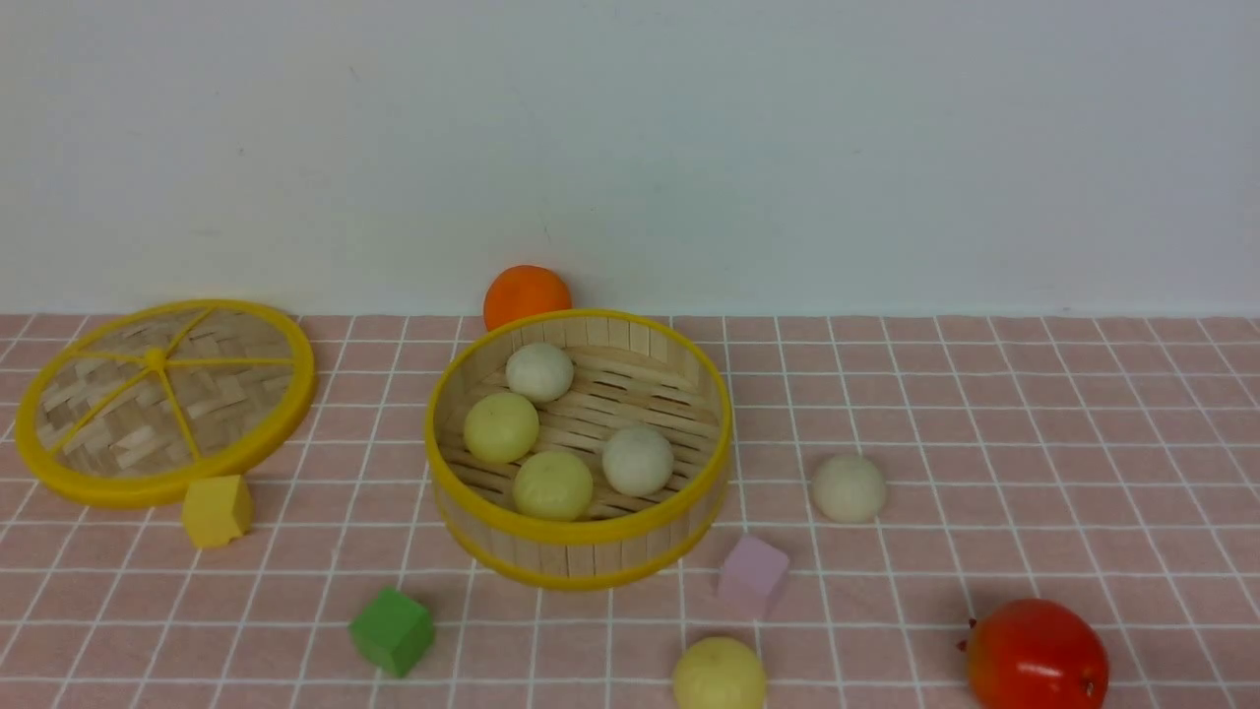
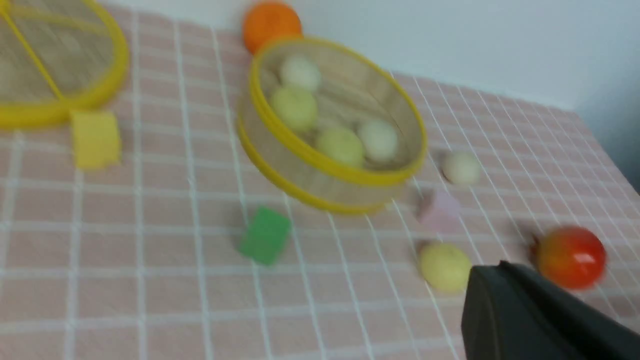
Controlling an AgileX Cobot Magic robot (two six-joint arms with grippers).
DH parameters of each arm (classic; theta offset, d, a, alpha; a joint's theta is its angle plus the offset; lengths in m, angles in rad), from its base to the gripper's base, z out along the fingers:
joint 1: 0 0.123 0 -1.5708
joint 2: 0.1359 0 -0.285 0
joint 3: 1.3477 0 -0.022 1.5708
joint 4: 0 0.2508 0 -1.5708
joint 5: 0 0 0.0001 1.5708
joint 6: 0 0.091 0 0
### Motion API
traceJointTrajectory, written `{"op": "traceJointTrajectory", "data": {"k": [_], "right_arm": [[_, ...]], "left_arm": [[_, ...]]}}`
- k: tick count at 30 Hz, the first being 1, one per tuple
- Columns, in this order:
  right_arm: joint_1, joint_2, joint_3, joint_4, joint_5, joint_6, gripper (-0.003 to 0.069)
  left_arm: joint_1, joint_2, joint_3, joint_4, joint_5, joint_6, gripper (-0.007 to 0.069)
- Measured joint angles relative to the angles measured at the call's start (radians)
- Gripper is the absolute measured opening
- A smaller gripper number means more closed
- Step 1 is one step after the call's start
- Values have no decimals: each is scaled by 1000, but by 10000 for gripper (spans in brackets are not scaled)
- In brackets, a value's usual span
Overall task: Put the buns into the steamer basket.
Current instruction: Use the right arm to grab a steamed stuffed bun
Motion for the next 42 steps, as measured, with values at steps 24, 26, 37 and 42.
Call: {"op": "traceJointTrajectory", "data": {"k": [24,26,37,42], "right_arm": [[0,0,0,0,0,0,239],[0,0,0,0,0,0,240],[0,0,0,0,0,0,240],[0,0,1,13,-16,0,240]], "left_arm": [[191,-169,612,143,-411,201,13],[191,-169,612,143,-411,201,13],[191,-169,612,143,-411,201,13],[191,-169,612,143,-411,201,15]]}}
